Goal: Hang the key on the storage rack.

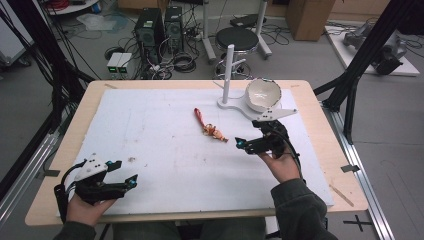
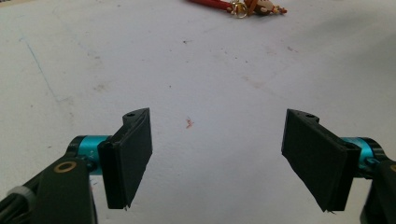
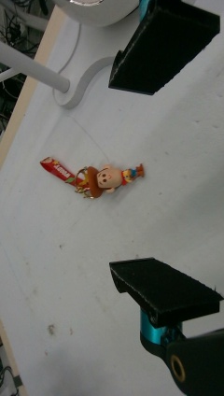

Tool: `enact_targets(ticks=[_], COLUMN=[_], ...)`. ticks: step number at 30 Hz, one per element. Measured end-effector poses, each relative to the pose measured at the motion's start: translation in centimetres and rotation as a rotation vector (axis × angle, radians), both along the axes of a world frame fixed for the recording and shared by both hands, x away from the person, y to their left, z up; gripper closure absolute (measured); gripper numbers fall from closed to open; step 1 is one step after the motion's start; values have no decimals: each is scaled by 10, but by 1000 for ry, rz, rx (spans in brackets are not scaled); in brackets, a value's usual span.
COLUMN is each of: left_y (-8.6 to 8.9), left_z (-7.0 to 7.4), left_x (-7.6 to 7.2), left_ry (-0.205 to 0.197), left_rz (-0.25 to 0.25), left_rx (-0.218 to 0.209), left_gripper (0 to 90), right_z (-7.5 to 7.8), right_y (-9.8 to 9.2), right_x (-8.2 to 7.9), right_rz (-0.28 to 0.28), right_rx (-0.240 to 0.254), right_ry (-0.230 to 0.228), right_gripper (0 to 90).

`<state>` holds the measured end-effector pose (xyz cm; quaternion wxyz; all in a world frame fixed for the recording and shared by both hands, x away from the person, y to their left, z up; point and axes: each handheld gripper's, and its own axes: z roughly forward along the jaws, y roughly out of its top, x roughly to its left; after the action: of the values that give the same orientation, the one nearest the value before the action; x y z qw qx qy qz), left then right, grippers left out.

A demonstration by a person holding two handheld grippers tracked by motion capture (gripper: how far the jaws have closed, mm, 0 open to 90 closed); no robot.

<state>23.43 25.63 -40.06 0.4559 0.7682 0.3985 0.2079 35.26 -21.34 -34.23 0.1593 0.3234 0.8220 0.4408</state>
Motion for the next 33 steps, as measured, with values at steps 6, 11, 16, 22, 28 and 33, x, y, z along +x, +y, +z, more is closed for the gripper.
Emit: enact_targets(ticks=[6,11,16,22,28,33], left_y=[1,1,0,-1,-1,-1], left_z=[1,1,1,2,2,2], left_x=[-1,0,2,2,3,3], left_ry=[-3,1,-1,-1,-2,-4], left_rz=[-1,2,-1,-7,-4,-7], left_rx=[0,-5,-1,-1,-6,-5], left_gripper=[249,249,249,249,249,246], right_z=[11,19,23,32,40,35], right_y=[13,23,33,48,68,82], right_x=[14,25,35,47,59,71], right_rz=[23,35,46,62,72,68], right_rx=[13,6,0,-7,-25,-40], right_ry=[17,16,32,34,35,54], right_gripper=[101,101,102,102,103,109])
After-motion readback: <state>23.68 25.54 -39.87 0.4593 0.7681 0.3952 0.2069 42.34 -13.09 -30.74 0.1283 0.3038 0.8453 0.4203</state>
